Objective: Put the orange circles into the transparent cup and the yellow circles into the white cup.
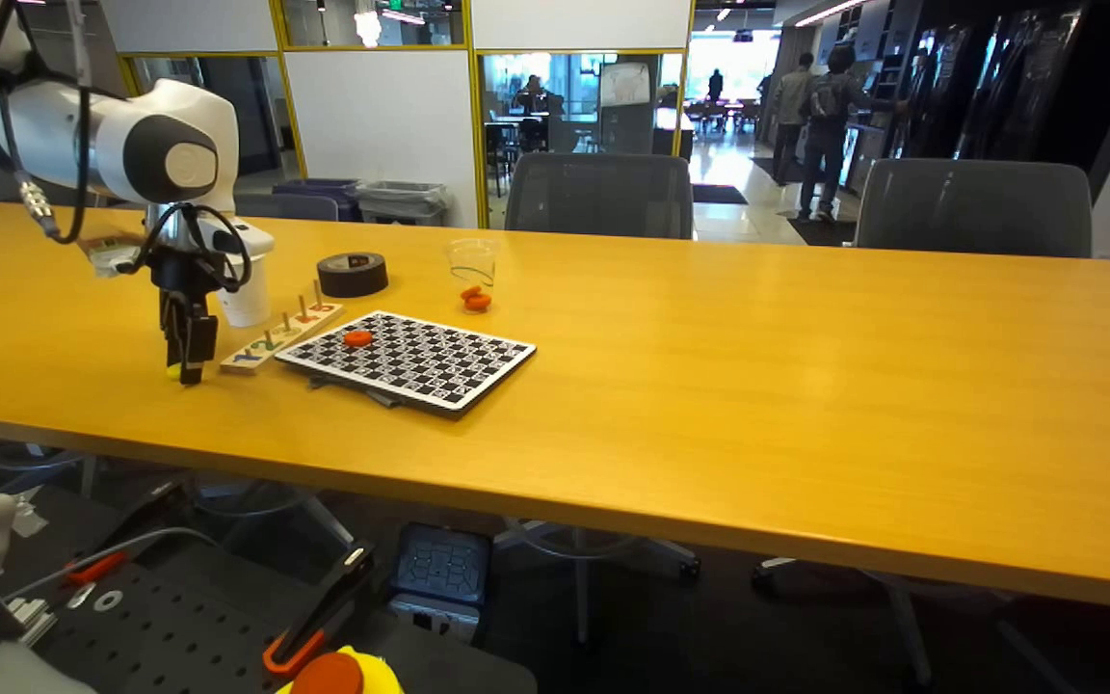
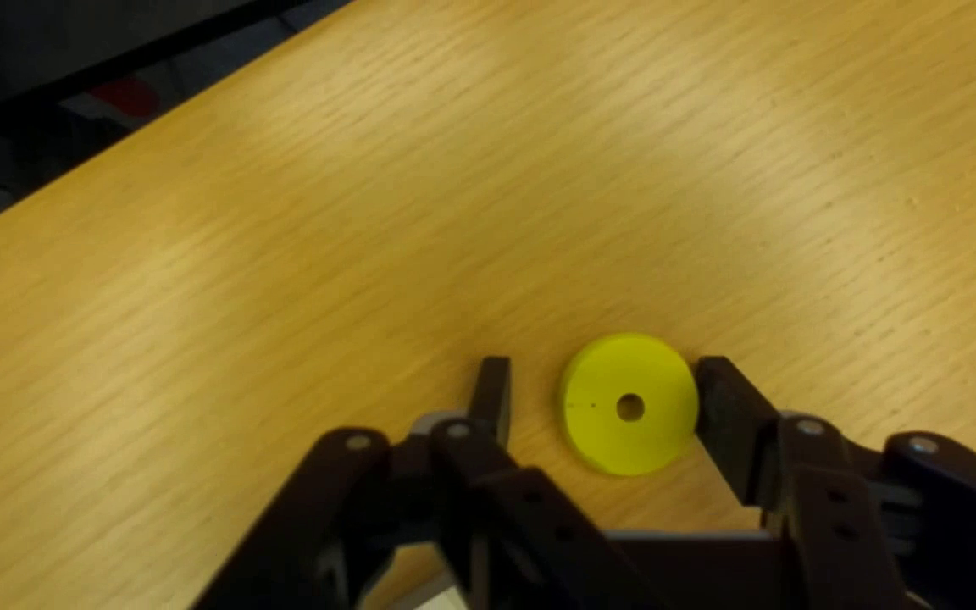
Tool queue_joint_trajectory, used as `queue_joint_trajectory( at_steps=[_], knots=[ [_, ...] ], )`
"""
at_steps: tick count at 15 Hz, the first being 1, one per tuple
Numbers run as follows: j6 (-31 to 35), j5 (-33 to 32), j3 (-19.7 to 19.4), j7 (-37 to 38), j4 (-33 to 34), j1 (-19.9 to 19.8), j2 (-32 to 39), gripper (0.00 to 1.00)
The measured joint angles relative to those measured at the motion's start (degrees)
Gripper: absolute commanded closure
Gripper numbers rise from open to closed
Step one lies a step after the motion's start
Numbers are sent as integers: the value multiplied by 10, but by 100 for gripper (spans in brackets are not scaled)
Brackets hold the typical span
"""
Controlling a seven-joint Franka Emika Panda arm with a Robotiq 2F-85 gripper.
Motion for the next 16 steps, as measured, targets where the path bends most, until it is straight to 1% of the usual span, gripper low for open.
queue_joint_trajectory(
  at_steps=[1, 2, 6, 8, 12, 16],
  knots=[
    [-3, 0, 0, 0, 3, 0, 0, 79],
    [-5, 0, 0, 0, 5, 0, 0, 81],
    [-10, -9, -2, 1, 12, 0, 0, 81],
    [-12, -34, -8, 4, 16, 1, -1, 81],
    [-33, -107, -27, 32, 39, 5, -15, 81],
    [-66, -167, -29, 55, 69, 13, -48, 81]
  ],
)
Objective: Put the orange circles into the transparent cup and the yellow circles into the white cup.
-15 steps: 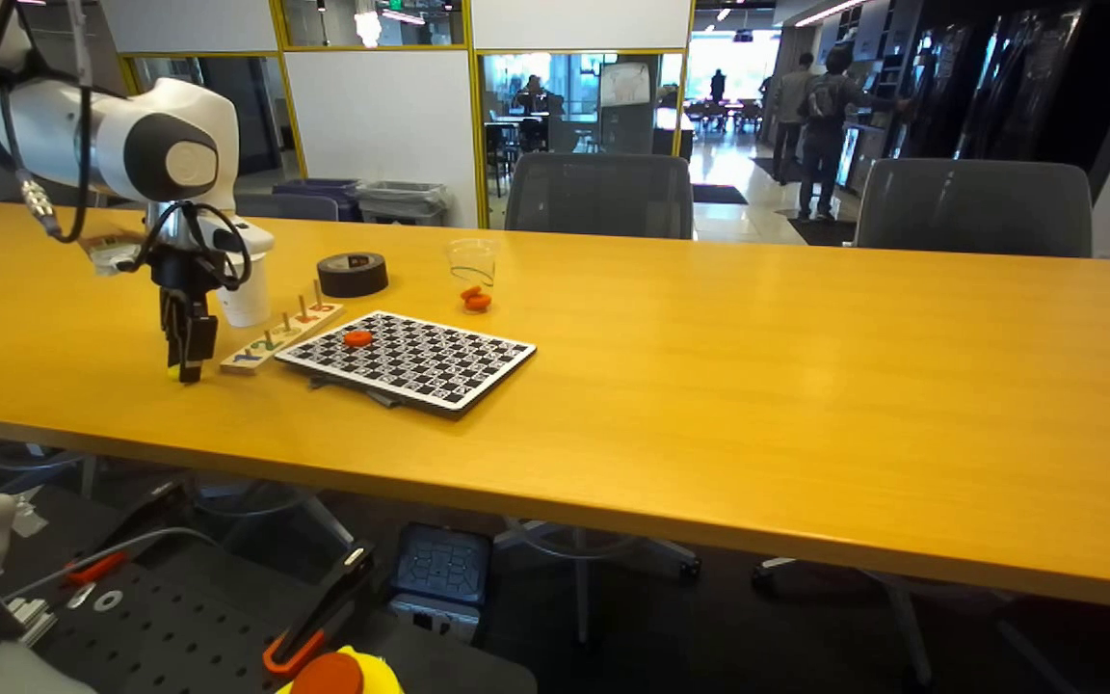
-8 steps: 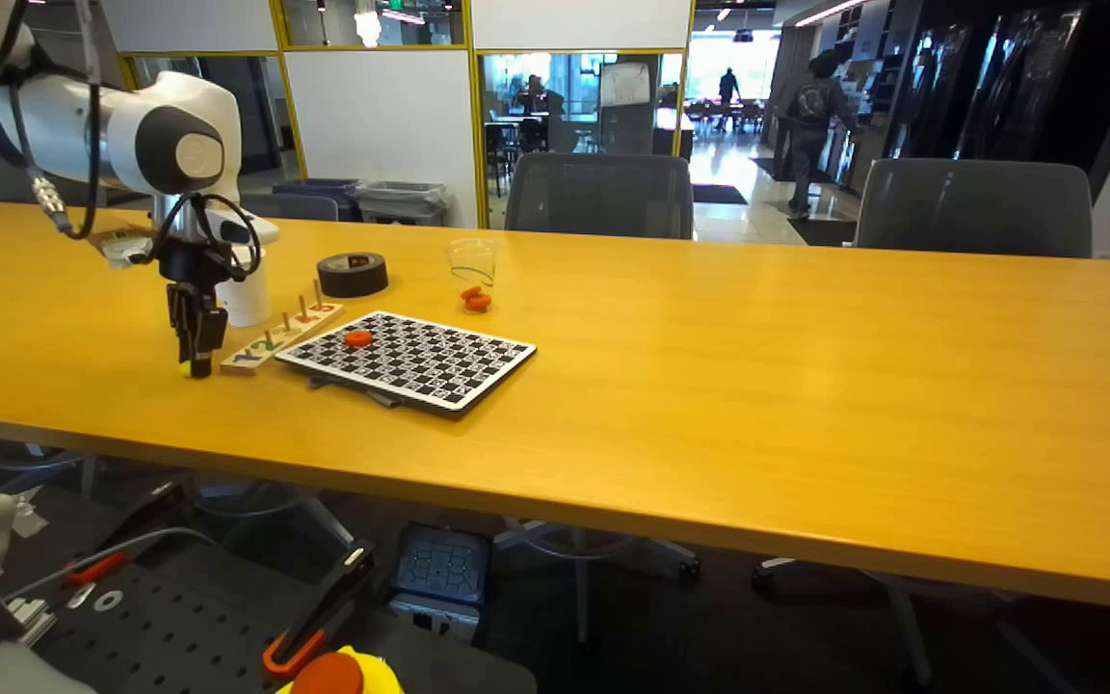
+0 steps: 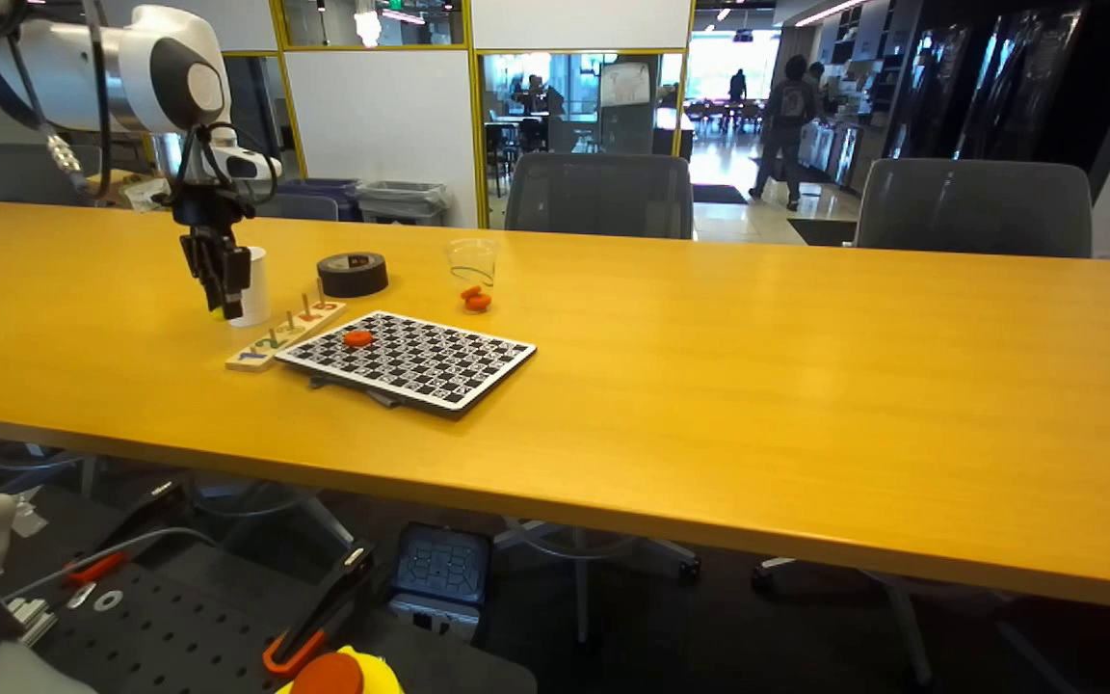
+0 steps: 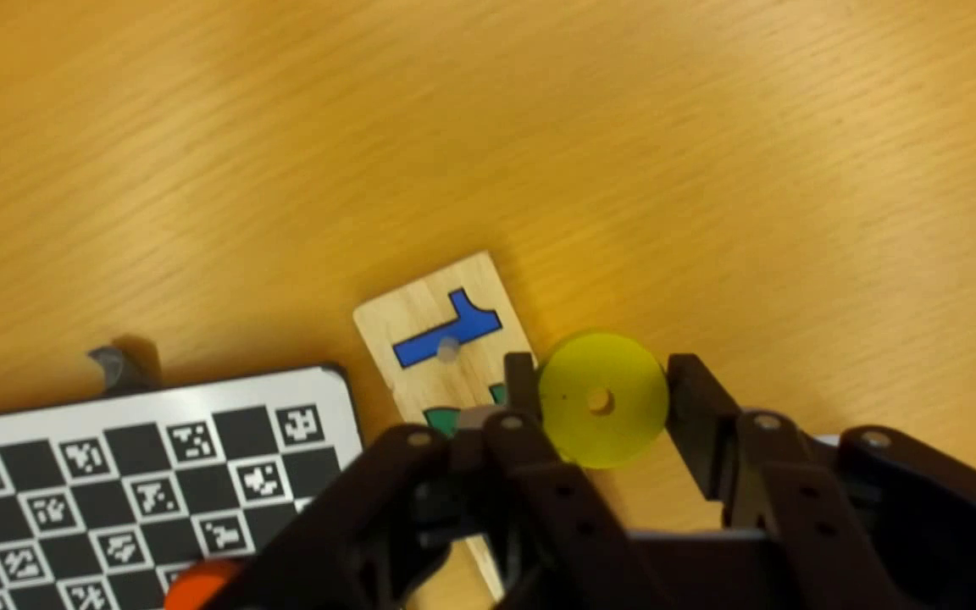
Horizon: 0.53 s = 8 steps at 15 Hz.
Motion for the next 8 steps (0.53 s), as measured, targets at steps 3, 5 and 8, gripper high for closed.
queue_joint_trajectory(
  at_steps=[3, 5, 8],
  knots=[
    [-20, -34, 5, 5, 18, 5, -26, 81],
    [-31, -50, 10, 4, 29, 6, -37, 81],
    [-42, -76, 16, 0, 47, 6, -41, 81]
  ],
)
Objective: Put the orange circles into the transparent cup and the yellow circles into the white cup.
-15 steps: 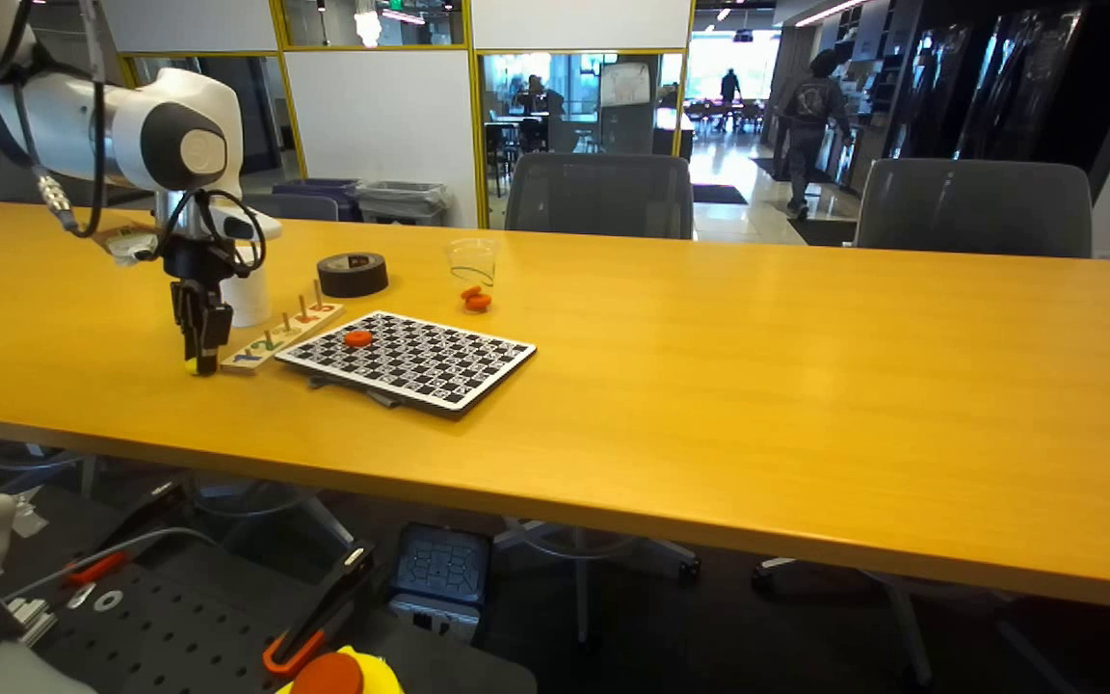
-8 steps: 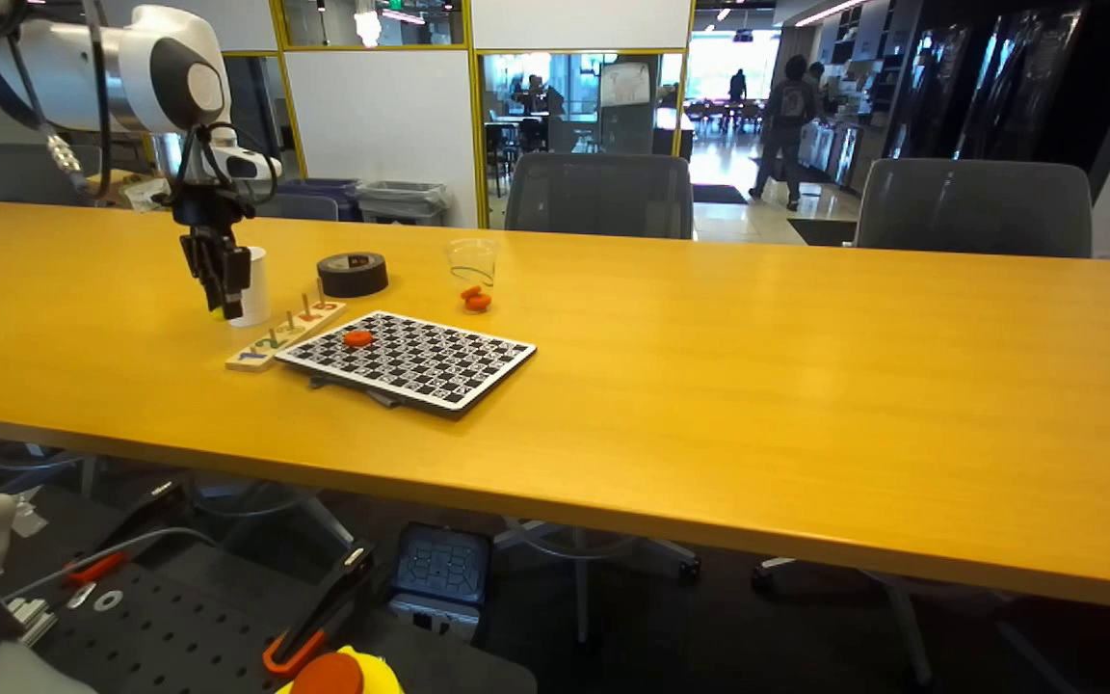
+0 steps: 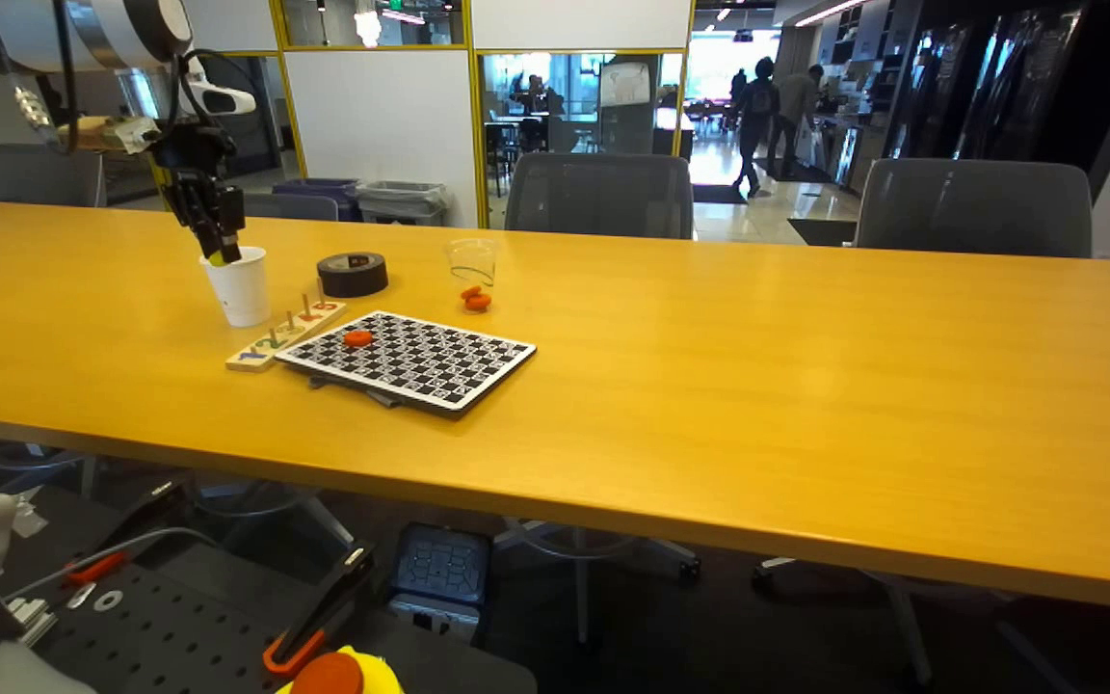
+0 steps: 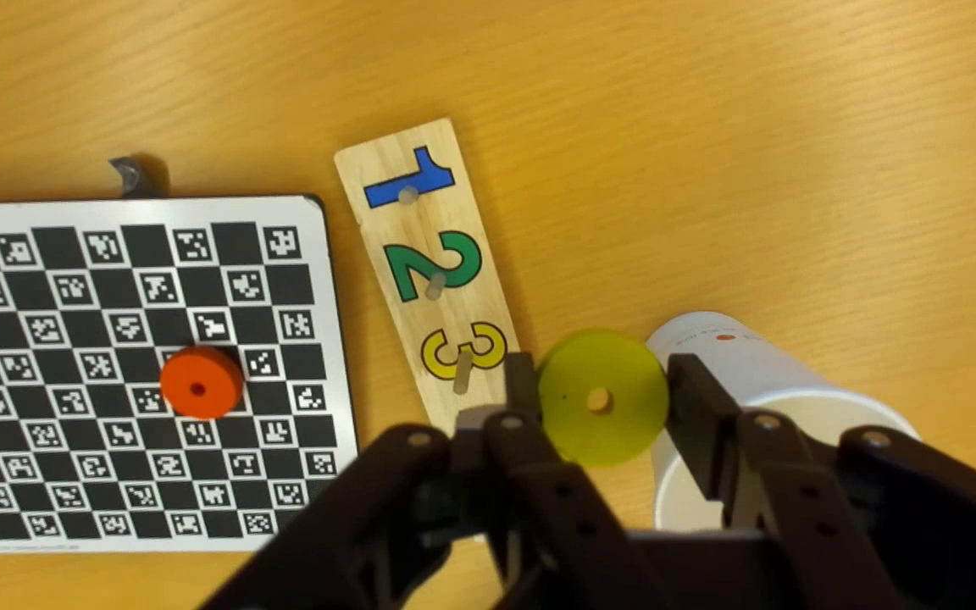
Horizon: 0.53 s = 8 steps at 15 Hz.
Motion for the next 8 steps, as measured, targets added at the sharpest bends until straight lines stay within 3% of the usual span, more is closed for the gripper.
queue_joint_trajectory(
  at_steps=[8],
  knots=[
    [-9, -28, 6, -97, 41, 0, 16, 81]
  ],
)
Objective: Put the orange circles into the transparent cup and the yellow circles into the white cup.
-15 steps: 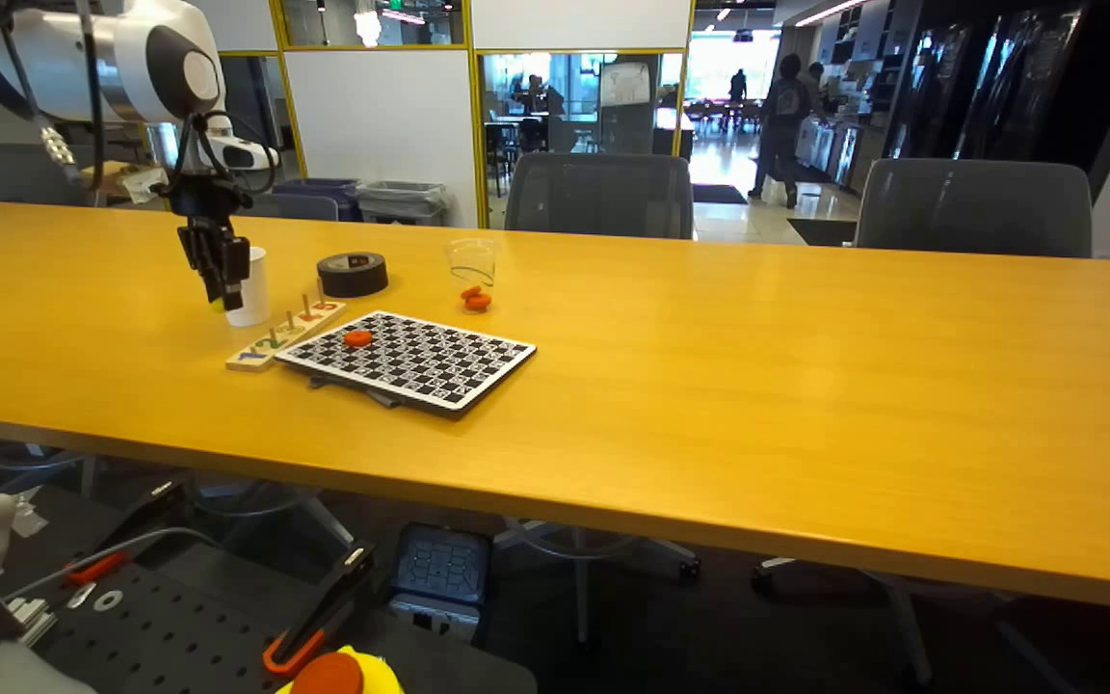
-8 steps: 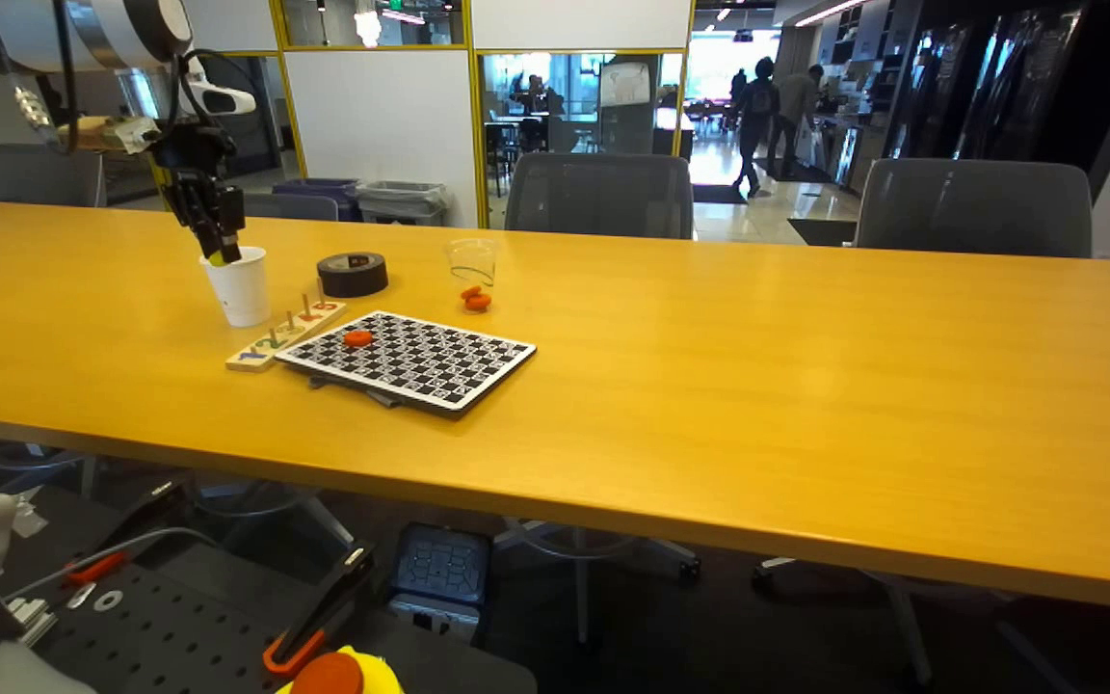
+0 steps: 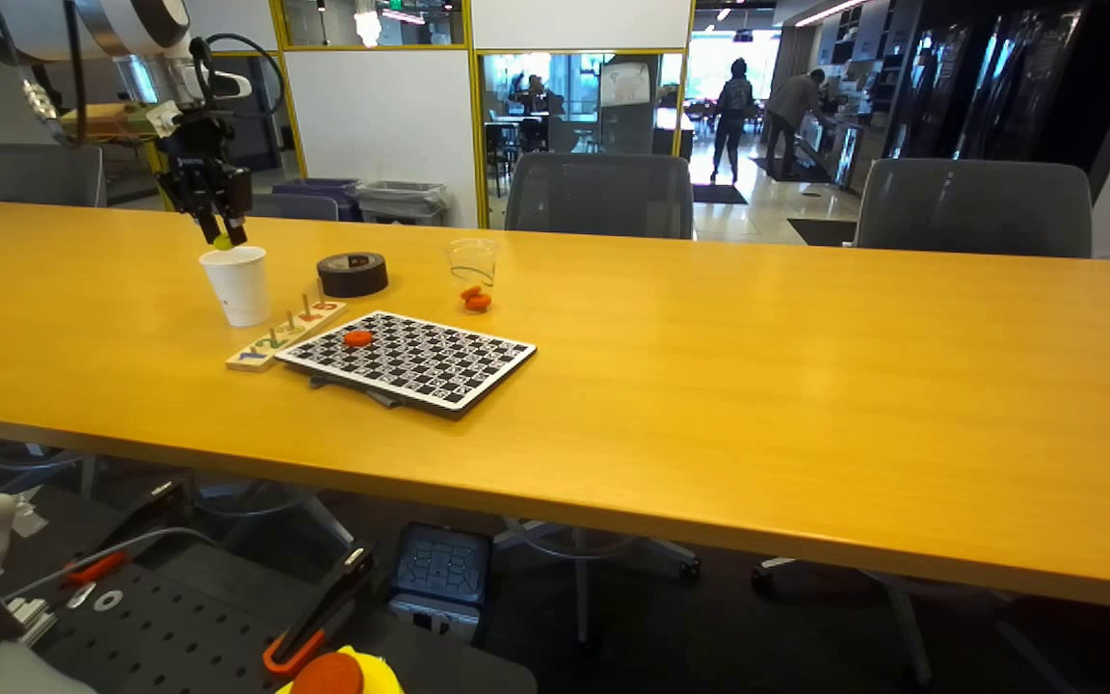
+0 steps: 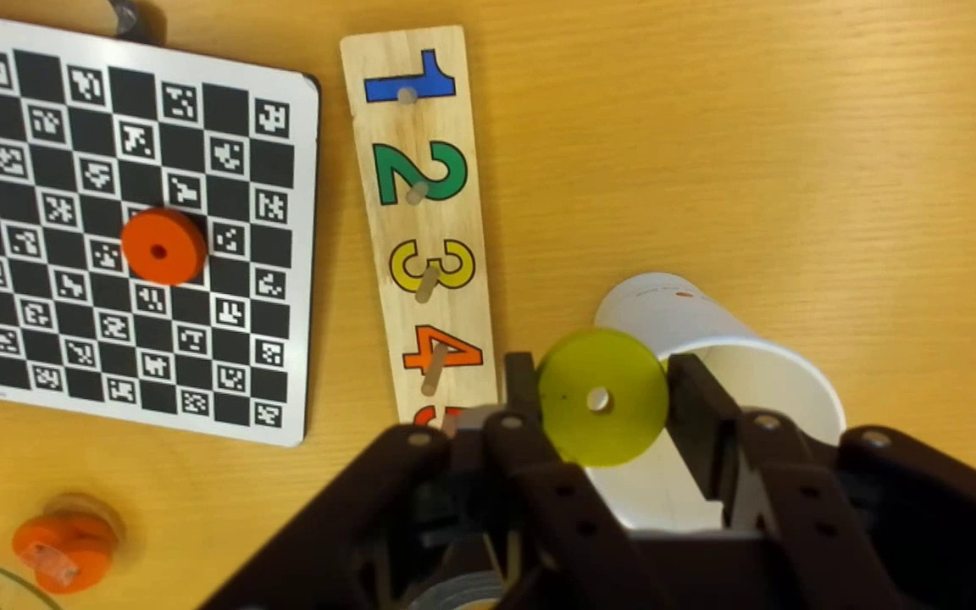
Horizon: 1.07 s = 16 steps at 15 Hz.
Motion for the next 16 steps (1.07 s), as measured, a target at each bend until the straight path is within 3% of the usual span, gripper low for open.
queue_joint_trajectory(
  at_steps=[8, 16],
  knots=[
    [-17, 0, 4, -123, 59, 5, 57, 81],
    [-50, -5, 4, -191, 113, 18, 97, 81]
  ],
)
